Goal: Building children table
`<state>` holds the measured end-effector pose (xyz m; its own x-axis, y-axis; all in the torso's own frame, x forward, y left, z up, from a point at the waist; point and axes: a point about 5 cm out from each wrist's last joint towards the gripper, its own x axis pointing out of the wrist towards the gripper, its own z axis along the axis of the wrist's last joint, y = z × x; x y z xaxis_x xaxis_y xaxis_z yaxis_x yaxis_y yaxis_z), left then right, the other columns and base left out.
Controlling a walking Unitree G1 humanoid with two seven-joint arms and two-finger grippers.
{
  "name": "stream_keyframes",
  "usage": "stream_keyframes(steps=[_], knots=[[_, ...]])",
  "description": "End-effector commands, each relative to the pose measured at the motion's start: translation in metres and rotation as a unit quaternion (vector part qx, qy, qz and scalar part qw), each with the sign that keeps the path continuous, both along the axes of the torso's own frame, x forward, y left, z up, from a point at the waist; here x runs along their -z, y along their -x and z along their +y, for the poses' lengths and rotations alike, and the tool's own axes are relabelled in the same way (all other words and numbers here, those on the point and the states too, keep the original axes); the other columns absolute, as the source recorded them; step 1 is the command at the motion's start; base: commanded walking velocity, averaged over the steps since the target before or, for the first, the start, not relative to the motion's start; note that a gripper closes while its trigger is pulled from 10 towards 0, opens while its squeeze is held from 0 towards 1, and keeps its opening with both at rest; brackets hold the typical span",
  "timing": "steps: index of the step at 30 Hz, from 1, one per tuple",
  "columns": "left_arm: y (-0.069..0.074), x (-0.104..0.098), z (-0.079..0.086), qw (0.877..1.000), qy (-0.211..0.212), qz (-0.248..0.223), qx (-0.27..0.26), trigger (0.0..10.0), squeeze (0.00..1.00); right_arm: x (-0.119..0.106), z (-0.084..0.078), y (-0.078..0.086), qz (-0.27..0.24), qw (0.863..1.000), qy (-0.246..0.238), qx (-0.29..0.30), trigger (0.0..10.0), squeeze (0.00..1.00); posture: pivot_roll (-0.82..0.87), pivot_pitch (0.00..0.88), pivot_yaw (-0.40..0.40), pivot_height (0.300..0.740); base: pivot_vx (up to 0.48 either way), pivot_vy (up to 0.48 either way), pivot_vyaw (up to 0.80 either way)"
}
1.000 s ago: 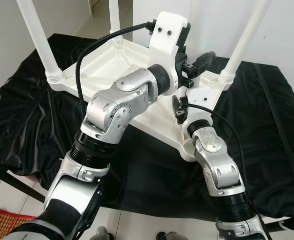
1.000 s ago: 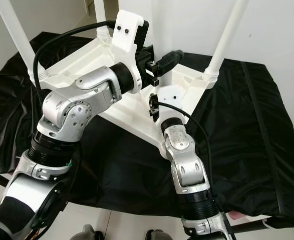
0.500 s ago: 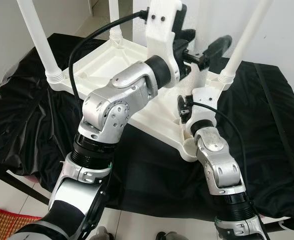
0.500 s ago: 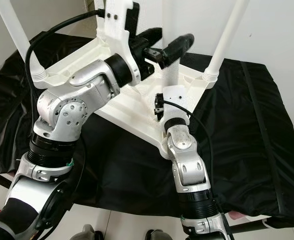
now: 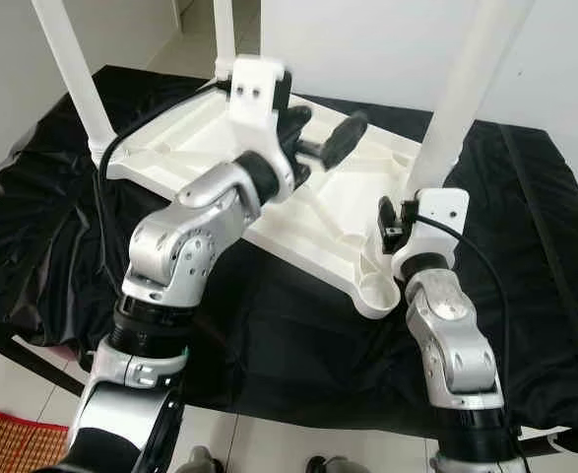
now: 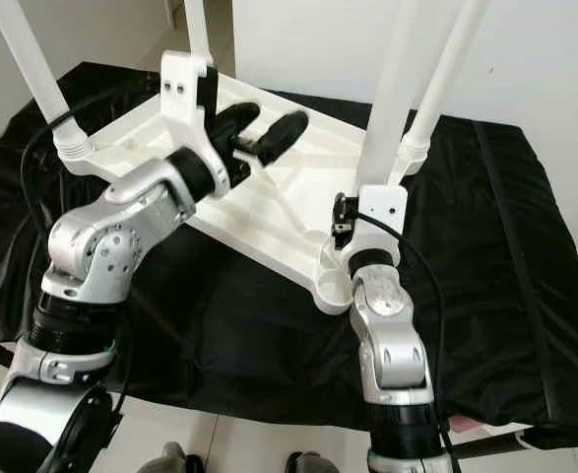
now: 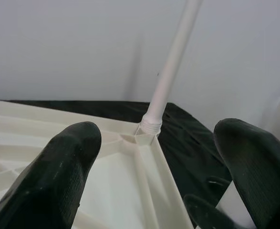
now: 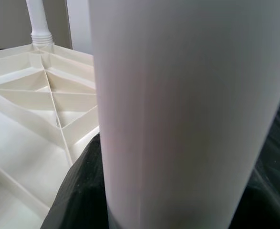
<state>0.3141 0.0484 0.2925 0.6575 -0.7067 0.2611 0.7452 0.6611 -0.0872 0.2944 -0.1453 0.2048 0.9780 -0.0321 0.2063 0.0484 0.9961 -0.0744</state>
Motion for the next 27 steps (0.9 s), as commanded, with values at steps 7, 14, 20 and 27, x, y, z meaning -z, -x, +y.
stream_keyframes(steps=[7, 14, 20, 27], knots=[[0.009, 0.035, 0.002, 0.997, -0.070, -0.023, -0.011, 10.0, 0.00, -0.001, 0.009, 0.017, -0.029, 0.999, -0.015, -0.036, 10.0, 0.00, 0.01, 0.139, -0.007, 0.740, 0.000, 0.000, 0.00], [0.014, 0.062, 0.007, 0.998, -0.064, -0.005, -0.029, 10.0, 0.00, 0.004, 0.010, 0.024, -0.040, 0.998, -0.013, -0.050, 10.0, 0.00, 0.00, 0.143, -0.006, 0.740, 0.000, 0.000, 0.00], [0.022, 0.072, 0.011, 0.998, -0.059, -0.012, -0.029, 10.0, 0.00, 0.009, 0.008, 0.027, -0.035, 0.998, -0.001, -0.055, 10.0, 0.00, 0.00, 0.145, -0.008, 0.740, 0.000, 0.000, 0.00], [0.027, 0.085, 0.015, 0.993, -0.106, -0.033, -0.028, 10.0, 0.00, 0.022, 0.000, 0.035, -0.023, 0.998, 0.017, -0.050, 10.0, 0.00, 0.00, 0.151, -0.012, 0.740, 0.000, 0.000, 0.00]])
